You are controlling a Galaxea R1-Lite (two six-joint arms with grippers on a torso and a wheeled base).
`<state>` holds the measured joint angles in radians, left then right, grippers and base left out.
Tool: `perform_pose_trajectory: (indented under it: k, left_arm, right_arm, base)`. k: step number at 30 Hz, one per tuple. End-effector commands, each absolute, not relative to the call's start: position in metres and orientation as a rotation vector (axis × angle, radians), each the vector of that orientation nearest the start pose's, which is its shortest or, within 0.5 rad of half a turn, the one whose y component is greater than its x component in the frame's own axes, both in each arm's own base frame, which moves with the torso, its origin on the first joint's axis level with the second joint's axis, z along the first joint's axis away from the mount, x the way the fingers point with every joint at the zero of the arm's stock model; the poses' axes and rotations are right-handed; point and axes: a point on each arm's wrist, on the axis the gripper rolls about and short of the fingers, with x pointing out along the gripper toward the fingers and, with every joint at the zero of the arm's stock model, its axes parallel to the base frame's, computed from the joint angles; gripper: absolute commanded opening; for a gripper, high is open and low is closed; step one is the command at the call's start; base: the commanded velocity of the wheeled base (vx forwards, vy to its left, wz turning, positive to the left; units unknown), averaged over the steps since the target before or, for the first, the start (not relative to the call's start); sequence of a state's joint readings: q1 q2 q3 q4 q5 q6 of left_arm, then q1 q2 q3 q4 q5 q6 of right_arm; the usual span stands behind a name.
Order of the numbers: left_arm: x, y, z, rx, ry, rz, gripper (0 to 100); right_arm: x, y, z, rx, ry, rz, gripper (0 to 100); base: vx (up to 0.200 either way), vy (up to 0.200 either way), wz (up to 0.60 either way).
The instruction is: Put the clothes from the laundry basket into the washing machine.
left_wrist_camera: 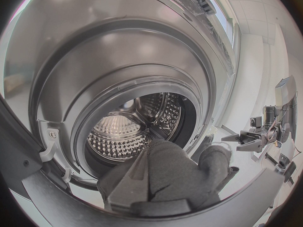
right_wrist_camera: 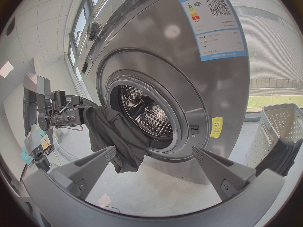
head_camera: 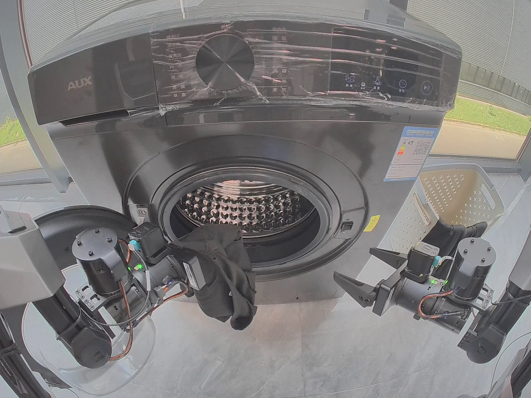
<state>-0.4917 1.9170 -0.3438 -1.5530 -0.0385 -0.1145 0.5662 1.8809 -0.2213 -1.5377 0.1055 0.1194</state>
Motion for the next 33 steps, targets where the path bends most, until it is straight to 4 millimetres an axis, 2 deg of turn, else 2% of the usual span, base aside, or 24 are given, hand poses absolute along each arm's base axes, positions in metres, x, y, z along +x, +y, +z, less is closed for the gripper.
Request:
perform_pose_trajectory:
  k: [1, 8, 14, 17, 24, 30, 33]
  left_arm:
    - [0.246, -0.133, 0.103, -0.106, 0.053, -0.529, 0]
    - [0.243, -0.144, 0.098, -0.073, 0.064, -0.502, 0]
    - [0.269, -0.163, 0.089, -0.050, 0.034, -0.525, 0]
    - [0.285, -0.171, 0.074, -0.048, 0.052, -0.540, 0]
    - [0.339, -0.190, 0.069, -0.102, -0.057, -0.503, 0]
    - [0.356, -0.198, 0.050, -0.091, -0.046, -0.496, 0]
    - [0.369, -0.200, 0.050, -0.094, -0.063, -0.475, 0]
  right_arm:
    - [0.204, 0.136, 0.093, 0.084, 0.169, 0.678, 100]
    - [0.192, 0.140, 0.101, 0.085, 0.147, 0.718, 100]
    - [0.182, 0.146, 0.097, 0.077, 0.171, 0.763, 100]
    - [0.178, 0.150, 0.097, 0.076, 0.174, 0.780, 100]
    - [0.176, 0.154, 0.094, 0.082, 0.192, 0.773, 100]
    - [0.177, 0.155, 0.090, 0.078, 0.209, 0.773, 100]
    - [0.178, 0.156, 0.089, 0.077, 0.212, 0.773, 100]
  base:
    - [0.000, 0.000, 0.00]
    - [0.000, 0.000, 0.00]
    - [0.000, 0.000, 0.00]
    - [0.000, 0.000, 0.00]
    - [0.000, 0.000, 0.00]
    - [0.000, 0.000, 0.00]
    - [0.000, 0.000, 0.00]
